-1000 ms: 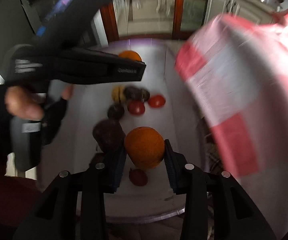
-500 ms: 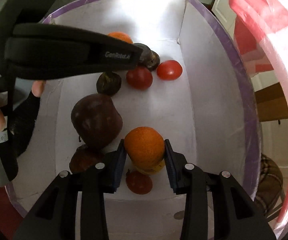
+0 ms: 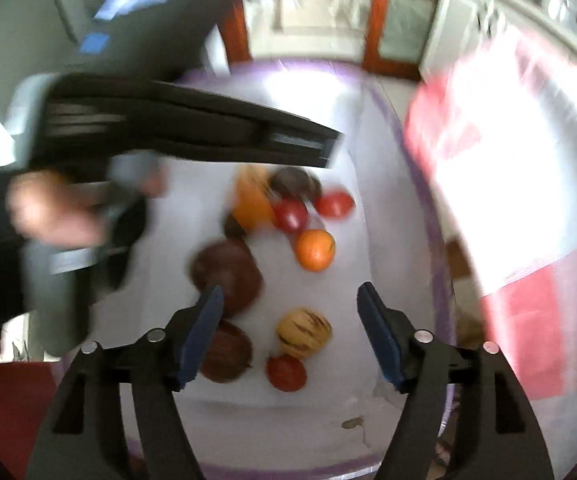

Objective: Organize fruits
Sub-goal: 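Move both open tools back over the last tangerine and brown fruit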

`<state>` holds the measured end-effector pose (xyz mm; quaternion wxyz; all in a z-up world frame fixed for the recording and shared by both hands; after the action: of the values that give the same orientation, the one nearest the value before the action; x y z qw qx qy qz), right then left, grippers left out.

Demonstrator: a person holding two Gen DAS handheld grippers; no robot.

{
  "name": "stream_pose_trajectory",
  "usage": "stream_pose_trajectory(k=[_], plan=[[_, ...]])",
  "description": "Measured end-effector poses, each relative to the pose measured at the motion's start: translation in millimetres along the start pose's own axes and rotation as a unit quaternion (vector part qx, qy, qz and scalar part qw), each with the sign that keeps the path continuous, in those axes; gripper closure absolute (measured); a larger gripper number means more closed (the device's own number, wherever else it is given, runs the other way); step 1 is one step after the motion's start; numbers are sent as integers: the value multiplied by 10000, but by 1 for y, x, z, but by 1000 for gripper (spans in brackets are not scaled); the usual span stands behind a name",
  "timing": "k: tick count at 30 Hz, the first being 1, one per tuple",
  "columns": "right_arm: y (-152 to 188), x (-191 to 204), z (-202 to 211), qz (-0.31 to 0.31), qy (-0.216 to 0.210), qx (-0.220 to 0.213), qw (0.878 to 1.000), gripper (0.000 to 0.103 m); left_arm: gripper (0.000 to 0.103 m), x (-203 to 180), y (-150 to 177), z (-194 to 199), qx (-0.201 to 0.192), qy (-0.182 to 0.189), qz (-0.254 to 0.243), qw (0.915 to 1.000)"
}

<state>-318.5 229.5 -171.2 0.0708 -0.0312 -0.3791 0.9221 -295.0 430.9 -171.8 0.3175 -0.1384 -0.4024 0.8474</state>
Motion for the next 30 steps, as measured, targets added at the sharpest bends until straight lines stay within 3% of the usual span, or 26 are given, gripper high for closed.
stream_pose_trajectory(k=[3, 6, 9, 12, 15, 18, 21, 24, 29, 30], plan=[[-33, 4, 52, 1, -227, -809, 9965, 29, 6, 5, -58, 37, -1062, -529, -157, 9928], [-67, -11, 114, -178, -153, -1721, 9848, 21, 2, -9, -103, 77, -1888, -580, -83, 9803], [-89, -49, 182, -449, 329, -2548, 9654, 16, 2, -57, -143, 124, -2552, -70, -149, 9667], [-88, -104, 245, -578, 1223, -3102, 9410, 16, 2, -126, -160, 157, -2765, 740, -503, 9568], [-61, -171, 300, -995, 2163, -3257, 9150, 16, 2, -198, -162, 178, -2724, 1565, -896, 9451], [-19, -240, 343, -1642, 2882, -3256, 8854, 16, 2, -293, -159, 193, -2269, 2650, -1010, 9317], [36, -311, 374, -2359, 3521, -3114, 8505, 16, 2, -380, -153, 194, -1945, 3243, -1009, 9202], [90, -372, 389, -3155, 3892, -2968, 8129, 16, 2, -464, -147, 182, -1636, 3500, -1231, 9141], [144, -417, 409, -3643, 4218, -2885, 7785, 16, 2, -583, -129, 145, -1318, 3557, -1349, 9153], [154, -425, 413, -3756, 4250, -2885, 7714, 16, 2, -589, -127, 143, -1284, 3574, -1321, 9156]])
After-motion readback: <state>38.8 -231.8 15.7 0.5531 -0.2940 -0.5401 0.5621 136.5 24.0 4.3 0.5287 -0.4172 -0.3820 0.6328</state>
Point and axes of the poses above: each gripper's, at about its wrist camera, not at the fingertips, and z roughly against the way its jaws point, x to its left, y to its underside, the point moved 10 cm from there along -z, roughly the way its jaws point, and after that the axes turned 15 degrees about -x, right-handed, at the moved point
